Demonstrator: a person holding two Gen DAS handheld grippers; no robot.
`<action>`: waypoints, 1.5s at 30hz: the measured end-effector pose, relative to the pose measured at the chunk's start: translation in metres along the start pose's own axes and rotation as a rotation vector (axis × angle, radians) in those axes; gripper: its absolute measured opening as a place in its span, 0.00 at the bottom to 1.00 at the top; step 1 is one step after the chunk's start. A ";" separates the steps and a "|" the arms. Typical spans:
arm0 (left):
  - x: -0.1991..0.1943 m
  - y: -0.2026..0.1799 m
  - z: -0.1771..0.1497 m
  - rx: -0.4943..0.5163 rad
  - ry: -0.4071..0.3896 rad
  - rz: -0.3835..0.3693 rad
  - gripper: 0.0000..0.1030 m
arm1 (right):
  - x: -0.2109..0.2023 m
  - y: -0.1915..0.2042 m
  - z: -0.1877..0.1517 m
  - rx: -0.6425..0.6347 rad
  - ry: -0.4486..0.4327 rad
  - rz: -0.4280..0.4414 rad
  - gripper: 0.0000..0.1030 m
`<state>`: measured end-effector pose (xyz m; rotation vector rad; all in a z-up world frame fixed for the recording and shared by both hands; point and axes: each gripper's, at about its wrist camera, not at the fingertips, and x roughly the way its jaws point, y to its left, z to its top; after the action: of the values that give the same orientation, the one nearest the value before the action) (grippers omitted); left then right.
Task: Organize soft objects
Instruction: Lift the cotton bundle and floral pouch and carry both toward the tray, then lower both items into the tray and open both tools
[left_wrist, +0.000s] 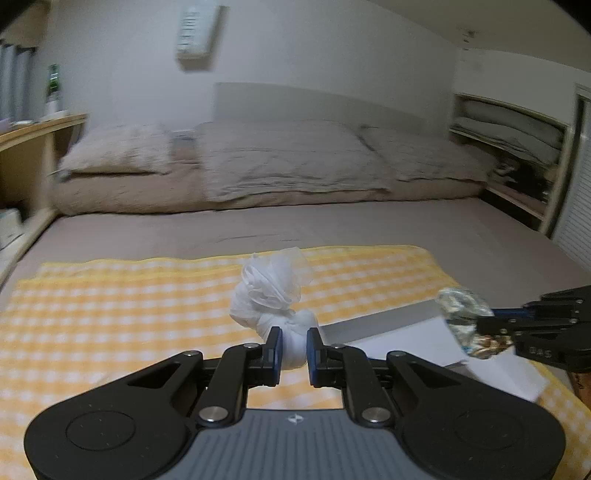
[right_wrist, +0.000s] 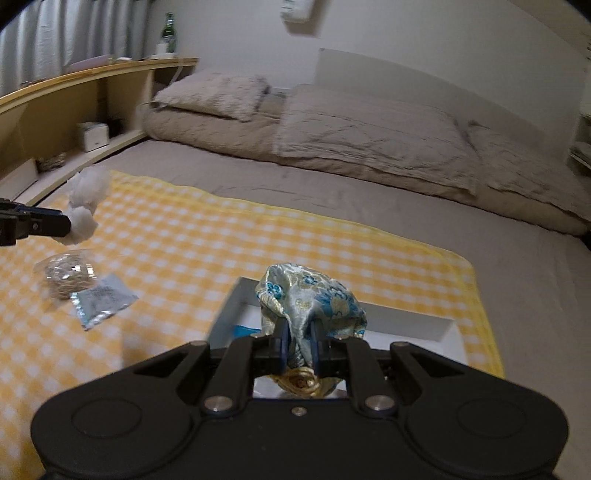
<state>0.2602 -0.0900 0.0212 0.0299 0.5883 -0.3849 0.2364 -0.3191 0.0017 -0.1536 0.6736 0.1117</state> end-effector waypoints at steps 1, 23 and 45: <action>0.005 -0.009 0.001 0.010 0.001 -0.014 0.14 | 0.000 -0.005 -0.001 0.007 0.001 -0.008 0.12; 0.168 -0.125 -0.029 0.286 0.135 -0.238 0.14 | 0.070 -0.086 -0.018 0.201 0.090 -0.118 0.12; 0.196 -0.113 -0.043 0.276 0.241 -0.268 0.70 | 0.112 -0.099 -0.032 0.328 0.194 -0.118 0.55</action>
<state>0.3459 -0.2564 -0.1126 0.2671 0.7769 -0.7282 0.3190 -0.4163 -0.0835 0.1129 0.8646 -0.1287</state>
